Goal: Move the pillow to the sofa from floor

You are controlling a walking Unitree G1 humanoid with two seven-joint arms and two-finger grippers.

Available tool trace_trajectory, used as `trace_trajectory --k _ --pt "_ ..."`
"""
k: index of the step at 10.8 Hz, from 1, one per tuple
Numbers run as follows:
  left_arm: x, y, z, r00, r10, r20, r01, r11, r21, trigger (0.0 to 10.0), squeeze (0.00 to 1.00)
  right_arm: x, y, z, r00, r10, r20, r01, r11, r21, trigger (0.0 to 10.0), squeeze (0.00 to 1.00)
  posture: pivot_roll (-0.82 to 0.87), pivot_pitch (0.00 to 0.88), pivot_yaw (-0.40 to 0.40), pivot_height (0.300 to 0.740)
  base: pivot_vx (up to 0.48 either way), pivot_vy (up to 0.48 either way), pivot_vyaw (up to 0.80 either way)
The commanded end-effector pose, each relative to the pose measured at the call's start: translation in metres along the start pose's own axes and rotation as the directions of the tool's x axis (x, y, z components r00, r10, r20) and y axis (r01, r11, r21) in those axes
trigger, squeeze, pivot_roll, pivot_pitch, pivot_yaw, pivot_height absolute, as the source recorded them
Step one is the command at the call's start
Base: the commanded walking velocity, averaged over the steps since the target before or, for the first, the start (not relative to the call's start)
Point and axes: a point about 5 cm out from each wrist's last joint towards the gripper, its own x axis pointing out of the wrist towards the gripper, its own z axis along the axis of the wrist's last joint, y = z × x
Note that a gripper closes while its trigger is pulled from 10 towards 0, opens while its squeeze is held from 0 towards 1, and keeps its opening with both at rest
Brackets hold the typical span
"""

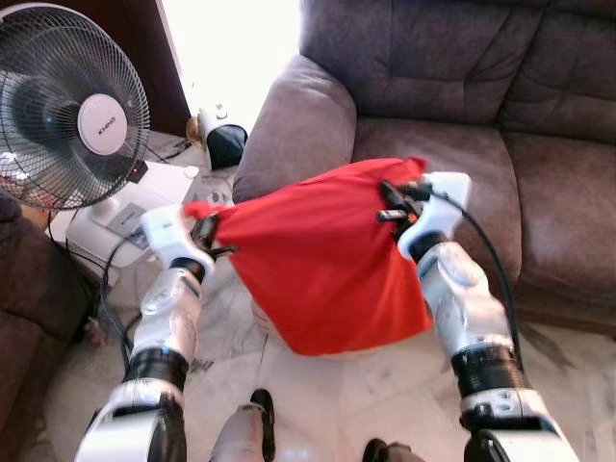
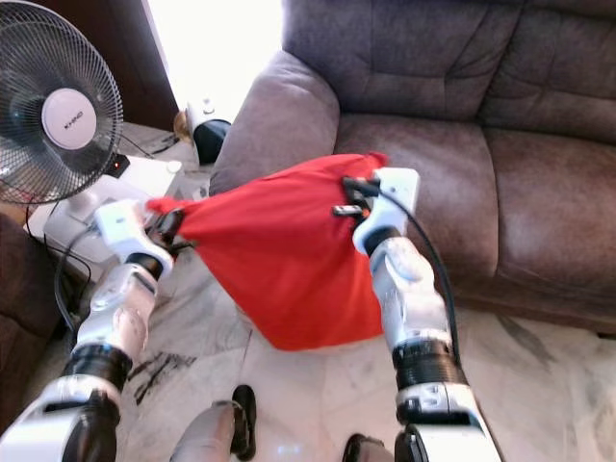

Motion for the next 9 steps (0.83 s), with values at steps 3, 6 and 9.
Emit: trace_trajectory --k 3,6,9 --pt "-0.004 -0.017 0.035 0.980 -0.086 0.181 0.049 0.979 0.200 10.0 0.00 -0.012 -0.023 0.001 0.980 -0.158 0.122 0.170 0.980 -0.103 10.0 0.00 0.14 0.137 -0.009 0.726 0.000 0.000 0.00" --pt "-0.010 0.005 0.040 0.976 0.027 0.216 -0.084 0.962 0.259 10.0 0.00 -0.021 -0.035 -0.006 0.965 -0.215 0.150 0.231 0.968 -0.100 10.0 0.00 0.13 0.110 -0.007 0.726 0.000 0.000 0.00" --pt "-0.017 -0.001 0.023 0.985 0.024 0.170 -0.068 0.964 0.258 10.0 0.00 -0.019 -0.033 -0.013 0.968 -0.200 0.152 0.219 0.969 -0.118 10.0 0.00 0.14 0.065 0.003 0.726 0.000 0.000 0.00"
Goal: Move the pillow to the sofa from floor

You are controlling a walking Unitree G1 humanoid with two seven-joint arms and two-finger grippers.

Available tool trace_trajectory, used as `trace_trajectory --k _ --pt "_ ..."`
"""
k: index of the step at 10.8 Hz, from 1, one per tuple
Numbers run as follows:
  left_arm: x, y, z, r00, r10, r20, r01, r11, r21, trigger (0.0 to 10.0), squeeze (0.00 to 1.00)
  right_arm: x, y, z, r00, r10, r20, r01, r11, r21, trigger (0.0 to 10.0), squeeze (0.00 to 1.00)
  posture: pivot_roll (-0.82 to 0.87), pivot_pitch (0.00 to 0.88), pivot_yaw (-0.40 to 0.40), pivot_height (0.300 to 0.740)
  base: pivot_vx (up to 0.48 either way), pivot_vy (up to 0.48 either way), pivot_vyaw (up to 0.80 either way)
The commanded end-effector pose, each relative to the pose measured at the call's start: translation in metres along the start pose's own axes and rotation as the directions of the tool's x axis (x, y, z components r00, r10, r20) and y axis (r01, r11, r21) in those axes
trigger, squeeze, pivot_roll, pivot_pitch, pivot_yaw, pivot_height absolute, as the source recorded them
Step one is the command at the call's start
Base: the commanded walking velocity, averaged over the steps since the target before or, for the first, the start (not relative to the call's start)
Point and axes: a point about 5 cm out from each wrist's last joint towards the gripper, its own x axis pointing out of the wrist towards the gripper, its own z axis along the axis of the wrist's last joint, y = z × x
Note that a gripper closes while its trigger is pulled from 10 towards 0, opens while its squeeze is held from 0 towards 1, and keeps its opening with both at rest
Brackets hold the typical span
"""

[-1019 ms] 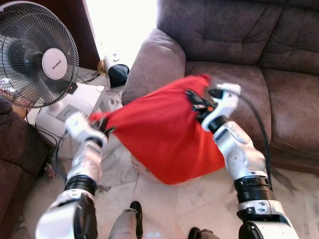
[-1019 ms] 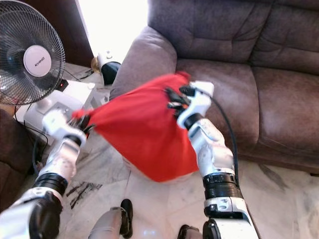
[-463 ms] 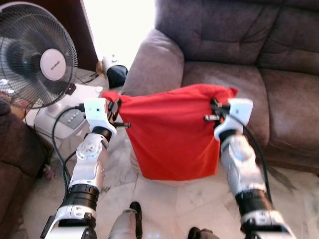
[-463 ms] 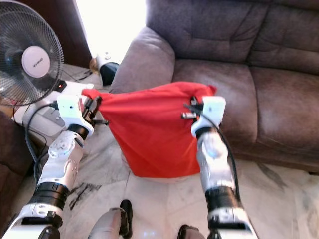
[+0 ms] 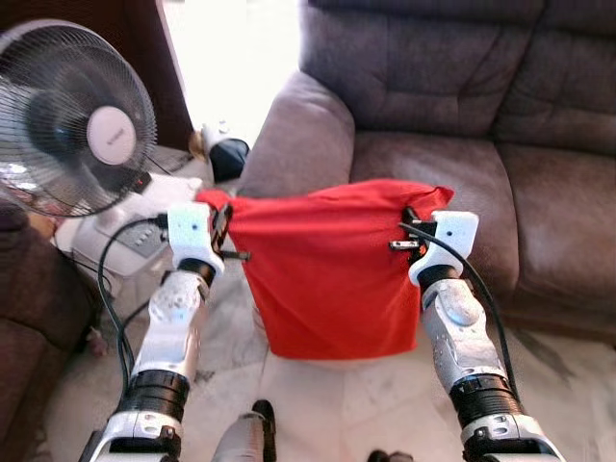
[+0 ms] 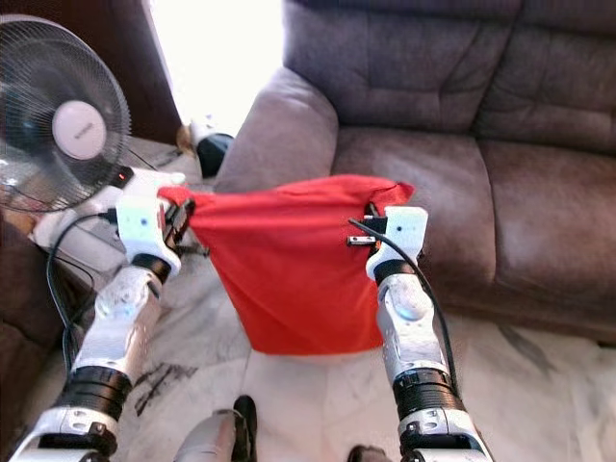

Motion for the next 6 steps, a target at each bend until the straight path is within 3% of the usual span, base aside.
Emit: trace_trajectory --k 1,6 --pt "-0.0033 0.0203 0.0125 0.992 0.098 0.076 -0.101 0.995 0.025 10.0 0.00 0.0032 -0.0160 0.0204 0.991 -0.071 0.112 0.072 0.997 -0.003 10.0 0.00 0.14 0.053 0.008 0.726 0.000 0.000 0.00" --pt "0.0024 0.0191 0.0126 0.994 0.082 0.072 -0.085 0.995 0.042 10.0 0.00 0.0066 -0.0121 0.0197 0.990 -0.079 0.121 0.078 0.997 0.012 10.0 0.00 0.12 0.024 0.023 0.726 0.000 0.000 0.00"
